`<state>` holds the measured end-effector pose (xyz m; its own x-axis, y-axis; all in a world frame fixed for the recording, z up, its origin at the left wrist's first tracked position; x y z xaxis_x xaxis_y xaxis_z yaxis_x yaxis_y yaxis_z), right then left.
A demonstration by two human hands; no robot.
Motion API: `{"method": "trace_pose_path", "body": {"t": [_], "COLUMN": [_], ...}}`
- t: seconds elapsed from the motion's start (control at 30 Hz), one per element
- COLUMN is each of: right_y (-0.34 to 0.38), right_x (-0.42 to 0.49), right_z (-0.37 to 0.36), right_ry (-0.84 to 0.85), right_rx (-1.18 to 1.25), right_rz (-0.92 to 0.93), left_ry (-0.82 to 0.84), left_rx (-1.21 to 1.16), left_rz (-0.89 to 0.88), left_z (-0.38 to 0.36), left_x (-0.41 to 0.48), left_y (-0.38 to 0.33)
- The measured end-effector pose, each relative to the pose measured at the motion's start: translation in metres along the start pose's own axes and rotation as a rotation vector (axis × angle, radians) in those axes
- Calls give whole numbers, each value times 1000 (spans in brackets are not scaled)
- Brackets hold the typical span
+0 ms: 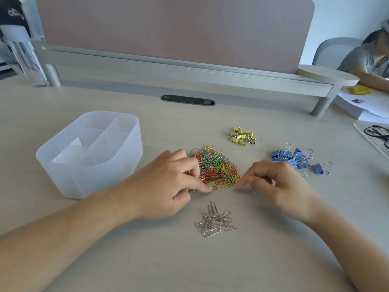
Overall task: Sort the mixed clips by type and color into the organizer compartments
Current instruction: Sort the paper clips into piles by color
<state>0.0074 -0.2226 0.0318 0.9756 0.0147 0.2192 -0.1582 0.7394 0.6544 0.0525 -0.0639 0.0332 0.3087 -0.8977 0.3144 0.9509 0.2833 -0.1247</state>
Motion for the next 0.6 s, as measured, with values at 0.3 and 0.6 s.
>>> {"method": "trace_pose_path", "body": {"t": [0.3,0.6], "right_y": [0,2], "right_x": [2,0], "right_z": [8,-12], "right_ry": [-52,160], "right_rx": [-24,-95], "right_rz": [-7,78], "left_ry": [65,-48], "left_rx": [58,38], "left_rz": [-34,10], "left_z": [-16,0], "left_x": [8,3], "left_y": [-29,-10]}}
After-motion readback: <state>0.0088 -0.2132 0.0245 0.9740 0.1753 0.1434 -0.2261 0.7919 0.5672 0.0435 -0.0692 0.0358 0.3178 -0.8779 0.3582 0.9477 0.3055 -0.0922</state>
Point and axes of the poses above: each hand's wrist, its own x-axis towards the middle knuckle, its own z-axis out of the back of the hand, y = z × x, the point moved 10 cm from there along x, towards the middle knuckle, and after that the axes turned 1 degree about y, right-handed, at the moved point
